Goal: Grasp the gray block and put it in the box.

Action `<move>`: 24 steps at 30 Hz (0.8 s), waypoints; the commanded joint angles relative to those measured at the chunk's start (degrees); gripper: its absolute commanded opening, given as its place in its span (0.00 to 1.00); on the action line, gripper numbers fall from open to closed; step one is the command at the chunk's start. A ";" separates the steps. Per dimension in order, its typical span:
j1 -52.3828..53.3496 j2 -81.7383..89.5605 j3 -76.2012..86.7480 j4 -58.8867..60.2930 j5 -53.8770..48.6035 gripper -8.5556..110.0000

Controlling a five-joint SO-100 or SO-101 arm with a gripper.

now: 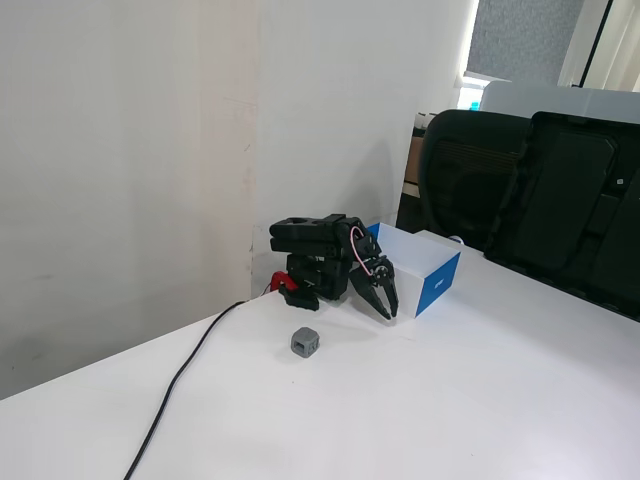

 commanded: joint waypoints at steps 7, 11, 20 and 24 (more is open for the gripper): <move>0.26 0.53 1.05 -1.32 -0.44 0.09; 0.79 0.53 1.14 -1.41 -0.53 0.07; -8.61 0.44 -1.23 -6.86 6.24 0.07; -11.07 0.35 -6.77 -5.89 11.16 0.07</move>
